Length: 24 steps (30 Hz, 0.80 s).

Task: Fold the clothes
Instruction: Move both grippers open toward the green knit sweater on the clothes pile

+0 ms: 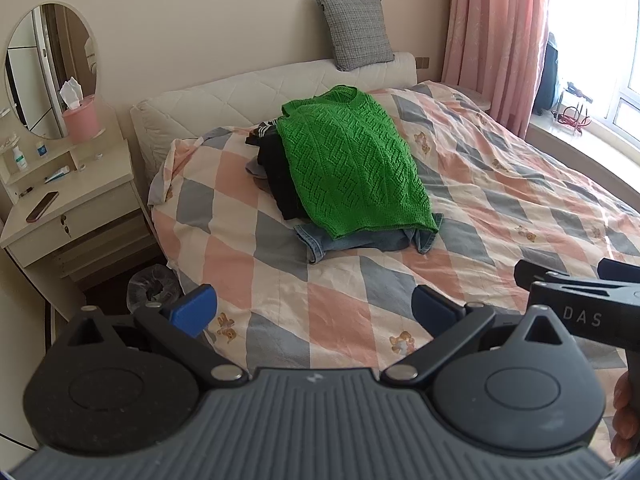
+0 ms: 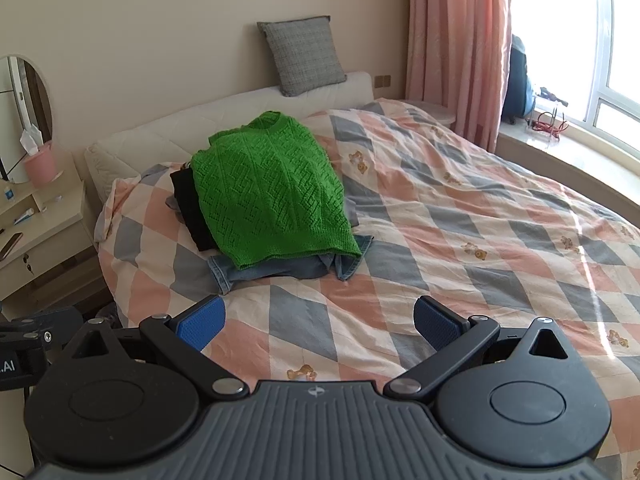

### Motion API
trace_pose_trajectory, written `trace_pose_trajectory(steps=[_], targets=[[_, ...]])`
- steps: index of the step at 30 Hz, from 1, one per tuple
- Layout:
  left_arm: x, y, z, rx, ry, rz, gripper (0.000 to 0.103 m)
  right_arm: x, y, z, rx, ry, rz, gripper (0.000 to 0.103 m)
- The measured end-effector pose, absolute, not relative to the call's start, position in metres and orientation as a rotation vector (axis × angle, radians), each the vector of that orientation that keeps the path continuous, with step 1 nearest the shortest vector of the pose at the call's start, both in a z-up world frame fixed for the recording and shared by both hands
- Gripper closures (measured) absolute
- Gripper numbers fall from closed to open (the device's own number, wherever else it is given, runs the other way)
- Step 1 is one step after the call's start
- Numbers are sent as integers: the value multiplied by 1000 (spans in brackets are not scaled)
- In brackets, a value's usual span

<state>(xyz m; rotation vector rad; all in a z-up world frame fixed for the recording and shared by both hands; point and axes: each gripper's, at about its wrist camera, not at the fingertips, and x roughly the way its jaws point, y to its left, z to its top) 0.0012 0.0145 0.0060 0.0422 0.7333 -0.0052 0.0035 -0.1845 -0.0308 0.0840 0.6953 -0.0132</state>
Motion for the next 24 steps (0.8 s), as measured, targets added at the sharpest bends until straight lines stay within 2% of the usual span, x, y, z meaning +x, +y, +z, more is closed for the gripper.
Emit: trace_pose_trajectory(steps=[11,24], targets=[[40,15,-5,64,768,-27,0,39,-183,-37,99,723,-32,0],[133,7,-13,105,839,-110,1,119,-189,-44,141,788,-83,0]])
